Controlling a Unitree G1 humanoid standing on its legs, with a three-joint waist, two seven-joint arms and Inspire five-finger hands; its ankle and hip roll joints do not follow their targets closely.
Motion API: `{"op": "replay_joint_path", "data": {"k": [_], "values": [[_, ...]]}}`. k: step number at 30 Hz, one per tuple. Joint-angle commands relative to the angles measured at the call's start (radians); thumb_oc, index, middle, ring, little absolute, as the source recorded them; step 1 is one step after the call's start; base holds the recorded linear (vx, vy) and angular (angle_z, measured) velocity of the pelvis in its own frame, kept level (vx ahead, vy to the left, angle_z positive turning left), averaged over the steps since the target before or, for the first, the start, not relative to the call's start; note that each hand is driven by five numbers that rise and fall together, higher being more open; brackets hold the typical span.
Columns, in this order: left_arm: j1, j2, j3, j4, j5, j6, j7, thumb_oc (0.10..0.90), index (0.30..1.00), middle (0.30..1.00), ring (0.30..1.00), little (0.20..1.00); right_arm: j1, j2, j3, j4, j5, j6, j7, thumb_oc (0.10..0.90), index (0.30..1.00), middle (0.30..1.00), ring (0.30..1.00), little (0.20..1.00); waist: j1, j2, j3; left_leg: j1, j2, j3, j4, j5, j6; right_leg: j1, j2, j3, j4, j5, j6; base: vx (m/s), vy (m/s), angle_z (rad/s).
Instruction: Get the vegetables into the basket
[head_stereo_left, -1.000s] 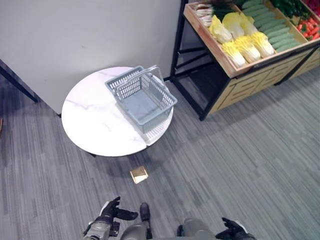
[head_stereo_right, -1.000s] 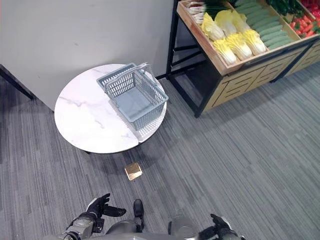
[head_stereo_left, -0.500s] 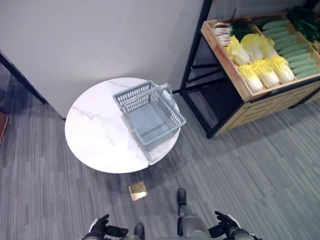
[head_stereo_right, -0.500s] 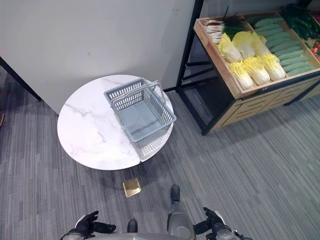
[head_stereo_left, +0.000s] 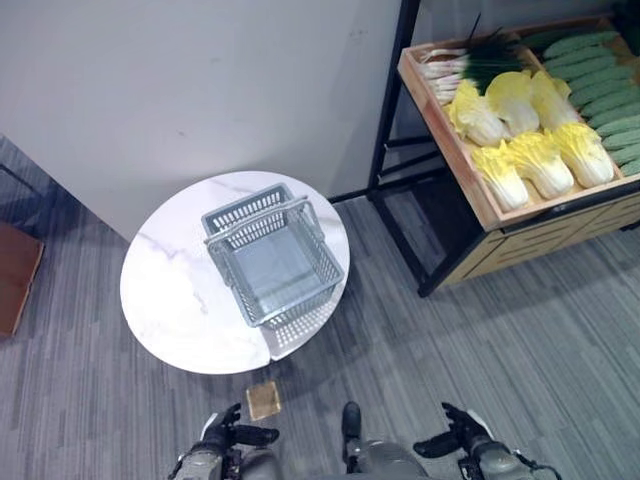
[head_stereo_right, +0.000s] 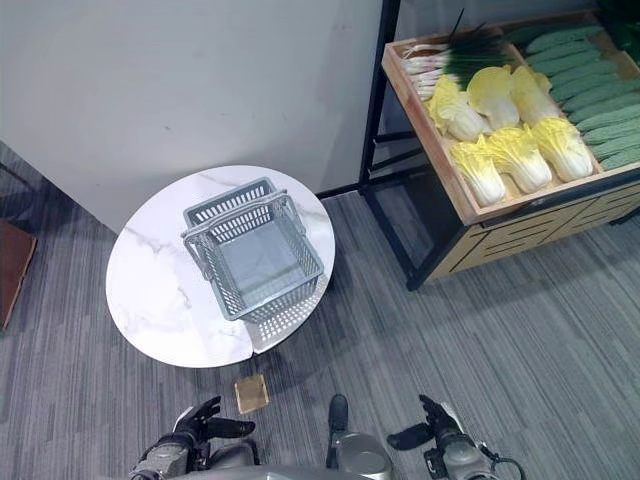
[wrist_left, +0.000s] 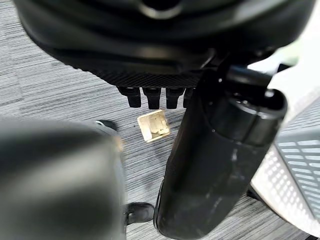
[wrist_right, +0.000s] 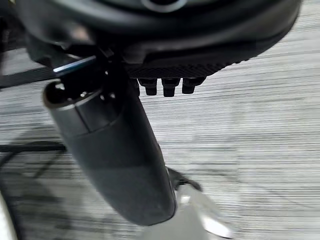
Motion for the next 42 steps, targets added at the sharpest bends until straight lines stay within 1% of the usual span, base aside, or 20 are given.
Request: {"op": "replay_joint_path", "data": {"k": [1, 3, 4, 5, 7, 11, 17, 22, 25, 27, 28, 29, 30, 32, 33, 34, 35, 38, 40, 42], "values": [[0.025, 0.043, -0.024, -0.013, 0.013, -0.025, 0.017, 0.900, 1.000, 1.000, 1.000, 1.000, 0.006, -0.023, -0.008, -0.018, 0.029, -0.018, -0.015, 0.900, 1.000, 1.000, 1.000, 1.000, 0.002, 0.007, -0.008, -0.047, -0.055, 0.000, 0.130, -0.003, 0.087, -0.061, -0.131, 0.142, 0.166, -0.033, 0.163, 0.08, 0.126, -0.53], [0.024, 0.051, -0.029, -0.009, 0.025, -0.023, 0.014, 0.900, 1.000, 1.000, 1.000, 1.000, 0.006, -0.016, -0.011, -0.018, 0.026, -0.019, -0.013, 0.900, 1.000, 1.000, 1.000, 1.000, -0.007, 0.010, -0.008, -0.035, -0.070, 0.019, 0.106, -0.002, 0.097, -0.060, -0.147, 0.155, 0.163, -0.006, 0.175, 0.10, 0.240, -0.65], [0.020, 0.059, -0.033, -0.013, 0.041, -0.026, 0.012, 0.900, 1.000, 1.000, 1.000, 1.000, 0.003, -0.011, -0.017, -0.015, 0.021, -0.014, -0.013, 0.900, 1.000, 1.000, 1.000, 1.000, -0.011, 0.005, -0.013, -0.011, -0.090, 0.038, 0.072, -0.013, 0.114, -0.063, -0.159, 0.183, 0.147, 0.023, 0.189, 0.08, 0.246, -0.46], [0.020, 0.059, -0.033, -0.013, 0.041, -0.026, 0.012, 0.900, 1.000, 1.000, 1.000, 1.000, 0.003, -0.011, -0.017, -0.015, 0.021, -0.014, -0.013, 0.900, 1.000, 1.000, 1.000, 1.000, -0.010, 0.005, -0.012, -0.010, -0.090, 0.040, 0.071, -0.013, 0.114, -0.062, -0.159, 0.184, 0.146, 0.024, 0.189, 0.09, 0.236, -0.34], [0.019, 0.065, -0.036, -0.017, 0.046, -0.024, 0.008, 0.900, 1.000, 1.000, 1.000, 1.000, 0.004, -0.001, -0.017, -0.011, 0.018, -0.010, -0.011, 0.900, 1.000, 1.000, 1.000, 1.000, -0.009, -0.001, -0.015, 0.004, -0.105, 0.063, 0.050, -0.015, 0.126, -0.065, -0.177, 0.198, 0.135, 0.056, 0.204, 0.05, 0.196, -0.16], [0.007, 0.078, -0.017, -0.014, 0.023, -0.021, 0.007, 0.900, 1.000, 1.000, 1.000, 1.000, -0.013, 0.024, 0.007, -0.020, 0.001, -0.007, -0.013, 0.900, 1.000, 1.000, 1.000, 1.000, 0.008, -0.020, -0.009, 0.025, -0.121, 0.116, -0.007, -0.004, 0.142, -0.095, -0.197, 0.176, 0.134, 0.114, 0.229, 0.01, 0.176, -0.28], [0.029, 0.078, 0.011, 0.023, 0.000, -0.013, -0.009, 0.900, 1.000, 1.000, 1.000, 1.000, -0.006, 0.034, -0.007, -0.007, 0.013, -0.006, -0.010, 0.900, 1.000, 1.000, 1.000, 1.000, 0.008, -0.030, -0.026, 0.053, -0.113, 0.141, -0.037, -0.002, 0.136, -0.083, -0.201, 0.150, 0.104, 0.118, 0.238, 0.03, 0.028, -0.07], [0.056, 0.074, 0.029, 0.031, -0.010, -0.018, -0.012, 0.900, 1.000, 1.000, 1.000, 1.000, 0.011, 0.013, -0.081, 0.051, 0.065, -0.006, -0.036, 0.900, 1.000, 1.000, 1.000, 1.000, 0.005, -0.033, -0.052, 0.065, -0.092, 0.147, -0.037, -0.008, 0.117, -0.039, -0.190, 0.123, 0.031, 0.089, 0.234, 0.02, -0.041, -0.02], [0.071, 0.081, 0.031, 0.024, -0.004, -0.023, -0.011, 0.900, 1.000, 1.000, 1.000, 1.000, 0.009, -0.038, -0.138, 0.053, 0.088, -0.019, -0.074, 0.900, 1.000, 1.000, 1.000, 1.000, 0.008, -0.037, -0.064, 0.066, -0.079, 0.142, -0.037, -0.005, 0.106, -0.020, -0.185, 0.108, 0.010, 0.082, 0.233, 0.00, -0.070, 0.00], [0.087, 0.085, 0.034, 0.019, -0.006, -0.022, -0.017, 0.900, 1.000, 1.000, 1.000, 1.000, -0.015, -0.105, -0.198, 0.026, 0.120, -0.032, -0.107, 0.900, 1.000, 1.000, 1.000, 1.000, 0.010, -0.037, -0.068, 0.066, -0.074, 0.141, -0.037, -0.006, 0.101, -0.015, -0.182, 0.101, 0.000, 0.083, 0.236, -0.01, -0.050, 0.00], [0.096, 0.086, 0.035, 0.014, -0.010, -0.022, -0.020, 0.900, 1.000, 1.000, 1.000, 1.000, -0.028, -0.144, -0.213, 0.004, 0.108, -0.038, -0.125, 0.900, 1.000, 1.000, 1.000, 1.000, 0.012, -0.037, -0.069, 0.067, -0.073, 0.142, -0.037, -0.006, 0.101, -0.016, -0.182, 0.101, 0.000, 0.084, 0.238, 0.00, 0.000, 0.00], [0.096, 0.086, 0.035, 0.014, -0.010, -0.022, -0.020, 0.900, 1.000, 1.000, 1.000, 1.000, -0.028, -0.144, -0.213, 0.004, 0.108, -0.038, -0.125, 0.900, 1.000, 1.000, 1.000, 1.000, 0.012, -0.037, -0.069, 0.067, -0.073, 0.142, -0.037, -0.006, 0.101, -0.015, -0.182, 0.101, 0.000, 0.084, 0.238, -0.04, -0.025, 0.01], [0.112, 0.084, 0.043, 0.007, -0.030, -0.021, -0.030, 0.900, 1.000, 1.000, 1.000, 1.000, -0.064, -0.257, -0.196, -0.154, -0.008, -0.048, -0.180, 0.900, 1.000, 1.000, 1.000, 1.000, 0.013, -0.037, -0.070, 0.069, -0.067, 0.151, -0.037, -0.005, 0.096, -0.020, -0.180, 0.105, 0.000, 0.089, 0.243, -0.04, -0.013, -0.02], [0.121, 0.080, 0.053, -0.002, -0.039, -0.019, -0.039, 0.900, 1.000, 1.000, 1.000, 1.000, -0.063, -0.344, -0.190, -0.374, -0.133, -0.048, -0.219, 0.900, 1.000, 1.000, 1.000, 1.000, 0.008, -0.037, -0.073, 0.069, -0.064, 0.155, -0.037, -0.006, 0.095, -0.023, -0.179, 0.111, 0.000, 0.094, 0.244, -0.03, -0.003, -0.09], [0.121, 0.081, 0.053, -0.002, -0.039, -0.019, -0.039, 0.900, 1.000, 1.000, 1.000, 1.000, -0.062, -0.344, -0.191, -0.375, -0.133, -0.047, -0.218, 0.900, 1.000, 1.000, 1.000, 1.000, 0.007, -0.038, -0.076, 0.065, -0.065, 0.155, -0.037, -0.004, 0.096, -0.027, -0.180, 0.111, 0.000, 0.096, 0.244, 0.01, 0.005, -0.09], [0.133, 0.078, 0.071, -0.011, -0.043, -0.018, -0.048, 0.900, 1.000, 1.000, 1.000, 1.000, -0.043, -0.429, -0.206, -0.646, -0.266, -0.052, -0.241, 0.900, 1.000, 1.000, 1.000, 1.000, 0.002, -0.038, -0.078, 0.068, -0.062, 0.158, -0.037, -0.004, 0.095, -0.026, -0.179, 0.113, 0.000, 0.097, 0.245, 0.02, 0.006, -0.07], [0.139, 0.079, 0.080, -0.015, -0.045, -0.019, -0.049, 0.900, 1.000, 1.000, 1.000, 1.000, -0.039, -0.483, -0.215, -0.789, -0.328, -0.062, -0.241, 0.900, 1.000, 1.000, 1.000, 1.000, 0.003, -0.035, -0.079, 0.074, -0.061, 0.157, -0.037, -0.009, 0.093, -0.020, -0.177, 0.113, 0.000, 0.094, 0.246, 0.03, 0.008, -0.05], [0.131, 0.083, 0.082, -0.015, -0.036, -0.014, -0.060, 0.900, 1.000, 1.000, 1.000, 1.000, -0.095, -0.544, -0.200, -0.926, -0.392, -0.088, -0.251, 0.900, 1.000, 1.000, 1.000, 1.000, 0.015, -0.035, -0.085, 0.067, -0.062, 0.149, -0.037, -0.005, 0.092, -0.021, -0.178, 0.107, 0.000, 0.093, 0.244, 0.01, -0.002, -0.07], [0.131, 0.089, 0.080, -0.012, -0.025, -0.009, -0.064, 0.900, 1.000, 1.000, 1.000, 1.000, -0.166, -0.590, -0.149, -1.040, -0.446, -0.099, -0.224, 0.900, 1.000, 1.000, 1.000, 1.000, 0.030, -0.035, -0.087, 0.065, -0.063, 0.145, -0.037, -0.004, 0.090, -0.019, -0.178, 0.103, 0.000, 0.090, 0.242, 0.01, -0.004, 0.04], [0.129, 0.093, 0.078, -0.011, -0.022, -0.004, -0.065, 0.900, 1.000, 1.000, 1.000, 1.000, -0.245, -0.599, -0.081, -1.080, -0.449, -0.109, -0.196, 0.900, 1.000, 1.000, 1.000, 1.000, 0.044, -0.034, -0.087, 0.064, -0.061, 0.141, -0.037, -0.002, 0.087, -0.015, -0.178, 0.097, 0.000, 0.086, 0.241, 0.00, -0.013, 0.12]]}}
